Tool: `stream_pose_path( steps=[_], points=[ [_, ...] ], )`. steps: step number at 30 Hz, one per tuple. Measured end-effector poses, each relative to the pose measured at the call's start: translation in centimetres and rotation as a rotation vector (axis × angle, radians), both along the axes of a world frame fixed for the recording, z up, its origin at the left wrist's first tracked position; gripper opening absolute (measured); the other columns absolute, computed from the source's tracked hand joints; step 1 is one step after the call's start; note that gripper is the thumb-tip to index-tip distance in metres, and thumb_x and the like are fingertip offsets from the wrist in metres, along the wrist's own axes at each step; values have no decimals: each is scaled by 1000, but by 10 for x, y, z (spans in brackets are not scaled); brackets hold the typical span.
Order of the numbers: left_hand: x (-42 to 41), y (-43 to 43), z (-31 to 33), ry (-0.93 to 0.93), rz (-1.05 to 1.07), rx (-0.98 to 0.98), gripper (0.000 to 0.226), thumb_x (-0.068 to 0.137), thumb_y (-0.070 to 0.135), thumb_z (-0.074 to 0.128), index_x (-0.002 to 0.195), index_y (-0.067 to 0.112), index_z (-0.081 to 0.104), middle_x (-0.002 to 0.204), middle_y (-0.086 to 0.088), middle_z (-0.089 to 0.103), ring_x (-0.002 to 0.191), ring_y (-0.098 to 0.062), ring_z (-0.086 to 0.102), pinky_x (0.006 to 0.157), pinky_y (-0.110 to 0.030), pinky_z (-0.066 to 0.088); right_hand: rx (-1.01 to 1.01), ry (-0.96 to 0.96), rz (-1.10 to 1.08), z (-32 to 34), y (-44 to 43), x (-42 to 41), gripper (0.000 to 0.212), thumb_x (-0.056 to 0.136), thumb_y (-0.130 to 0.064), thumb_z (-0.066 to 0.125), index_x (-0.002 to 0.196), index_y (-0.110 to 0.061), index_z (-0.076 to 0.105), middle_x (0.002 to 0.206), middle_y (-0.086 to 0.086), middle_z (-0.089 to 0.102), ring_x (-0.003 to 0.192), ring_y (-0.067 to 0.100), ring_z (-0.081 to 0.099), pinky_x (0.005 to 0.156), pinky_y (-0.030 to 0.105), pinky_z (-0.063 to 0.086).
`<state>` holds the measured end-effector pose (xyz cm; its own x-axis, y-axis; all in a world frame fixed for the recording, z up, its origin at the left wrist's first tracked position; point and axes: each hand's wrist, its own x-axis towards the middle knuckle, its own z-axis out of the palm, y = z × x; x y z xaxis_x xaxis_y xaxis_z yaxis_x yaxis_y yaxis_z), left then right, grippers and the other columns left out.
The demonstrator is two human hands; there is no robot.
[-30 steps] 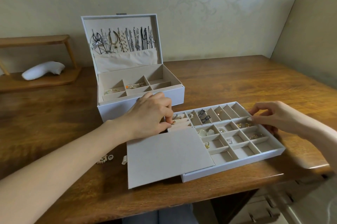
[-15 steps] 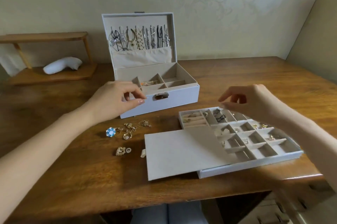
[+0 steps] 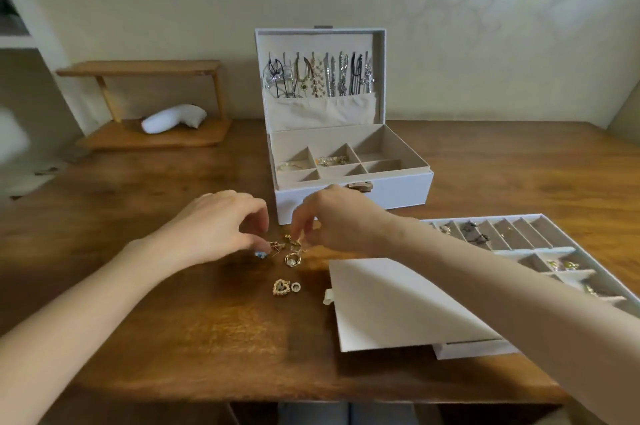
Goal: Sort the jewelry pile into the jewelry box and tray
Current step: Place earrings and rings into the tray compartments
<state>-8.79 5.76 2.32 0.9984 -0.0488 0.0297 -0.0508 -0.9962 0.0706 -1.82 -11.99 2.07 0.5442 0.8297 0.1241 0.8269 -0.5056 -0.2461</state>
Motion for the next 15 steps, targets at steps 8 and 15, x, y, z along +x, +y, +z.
stream_pose_path(
  steps=[8, 15],
  points=[
    [-2, -2, -4, -35, 30, -181, 14, 82, 33, 70, 80, 35, 56, 77, 18, 56, 70, 2, 48, 54, -17, 30, 136, 114, 6, 0, 20, 1, 17, 84, -17, 68, 100, -21, 72, 95, -1, 69, 80, 11, 56, 77, 36, 53],
    [5, 6, 16, -195, 27, -549, 14, 76, 16, 76, 76, 24, 64, 78, 8, 66, 76, -8, 61, 70, -29, 48, 349, 336, -24, 0, 18, 3, 28, 76, -14, 78, 98, -13, 61, 93, 1, 68, 82, 16, 64, 75, 31, 55]
  ],
)
